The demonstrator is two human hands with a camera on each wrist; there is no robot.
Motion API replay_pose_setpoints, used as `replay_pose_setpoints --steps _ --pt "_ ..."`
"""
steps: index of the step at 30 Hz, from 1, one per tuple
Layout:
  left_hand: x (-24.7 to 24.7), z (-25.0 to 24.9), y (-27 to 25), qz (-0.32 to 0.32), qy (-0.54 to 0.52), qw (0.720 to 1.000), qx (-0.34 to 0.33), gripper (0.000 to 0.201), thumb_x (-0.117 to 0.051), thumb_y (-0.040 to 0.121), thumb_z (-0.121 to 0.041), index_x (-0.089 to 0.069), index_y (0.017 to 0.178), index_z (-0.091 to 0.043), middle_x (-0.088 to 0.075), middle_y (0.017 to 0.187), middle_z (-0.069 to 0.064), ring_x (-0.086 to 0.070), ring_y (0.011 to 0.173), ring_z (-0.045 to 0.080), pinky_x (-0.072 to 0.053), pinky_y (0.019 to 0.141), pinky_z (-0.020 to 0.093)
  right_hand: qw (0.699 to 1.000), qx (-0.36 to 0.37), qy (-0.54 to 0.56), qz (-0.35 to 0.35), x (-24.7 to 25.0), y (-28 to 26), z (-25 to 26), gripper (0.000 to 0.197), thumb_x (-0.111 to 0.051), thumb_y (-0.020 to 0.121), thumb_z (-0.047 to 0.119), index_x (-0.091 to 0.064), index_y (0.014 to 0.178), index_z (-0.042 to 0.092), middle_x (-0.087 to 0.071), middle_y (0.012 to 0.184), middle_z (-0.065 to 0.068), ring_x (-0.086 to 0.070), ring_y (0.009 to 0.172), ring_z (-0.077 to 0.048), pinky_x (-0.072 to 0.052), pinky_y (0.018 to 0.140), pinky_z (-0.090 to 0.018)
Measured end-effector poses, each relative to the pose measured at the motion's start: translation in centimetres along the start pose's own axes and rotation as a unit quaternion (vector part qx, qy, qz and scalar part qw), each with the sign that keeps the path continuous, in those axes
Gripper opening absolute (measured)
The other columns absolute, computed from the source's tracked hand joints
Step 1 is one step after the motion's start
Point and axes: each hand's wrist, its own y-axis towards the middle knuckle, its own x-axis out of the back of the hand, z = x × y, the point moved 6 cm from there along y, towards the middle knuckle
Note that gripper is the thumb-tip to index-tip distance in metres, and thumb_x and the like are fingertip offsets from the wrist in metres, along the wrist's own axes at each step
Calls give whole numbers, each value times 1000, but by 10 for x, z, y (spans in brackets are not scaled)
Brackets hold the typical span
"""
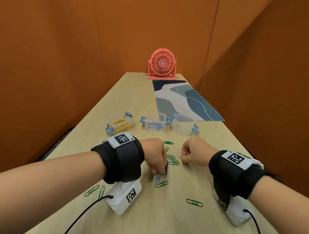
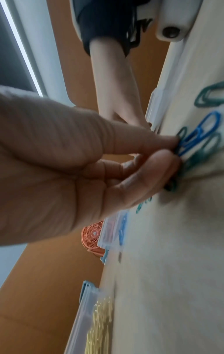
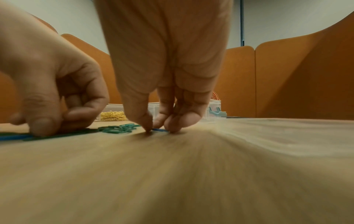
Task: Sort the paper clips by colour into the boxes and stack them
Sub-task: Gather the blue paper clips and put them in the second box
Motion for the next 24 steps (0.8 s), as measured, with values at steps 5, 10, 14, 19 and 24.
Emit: replay_pose_setpoints --steps 5,10,14,19,24 --pt "7 5 -12 -49 -7 999 -17 17 -80 73 -16 -67 82 -9 -64 66 1 -57 44 4 -52 53 15 999 22 9 -35 4 -3 4 7 -62 82 13 -61 77 9 -51 67 5 -47 64 -8 -37 55 -14" --pt "-6 7 -15 -52 42 998 -3 23 -80 72 -20 -71 88 -5 -59 56 0 -52 40 7 -47 47 16 987 90 101 -85 7 -12 26 7 -62 76 6 -62 82 11 -53 66 6 -46 57 -3 -40 54 -9" --pt "-7 7 -16 -40 92 995 12 21 -74 74 -29 -69 87 -12 -54 59 -3 -46 49 10 -38 45 17 978 135 122 -98 4 -19 42 18 -54 80 2 -60 89 16 -51 65 8 -45 55 -4 -38 54 -8" --pt "23 26 -34 -48 -35 998 0 12 -66 79 -30 -70 79 -18 -63 64 -7 -52 56 5 -41 55 16 977 162 108 -92 2 -25 56 22 -42 85 2 -52 73 18 -52 70 7 -44 62 -6 -35 54 -10" --pt "74 77 -69 -101 -216 971 -11 14 -66 80 -1 -60 71 -10 -65 66 4 -58 56 8 -47 53 16 975 162 140 -63 -4 -28 71 28 -39 85 5 -44 61 19 -47 62 6 -41 58 -7 -34 54 -15"
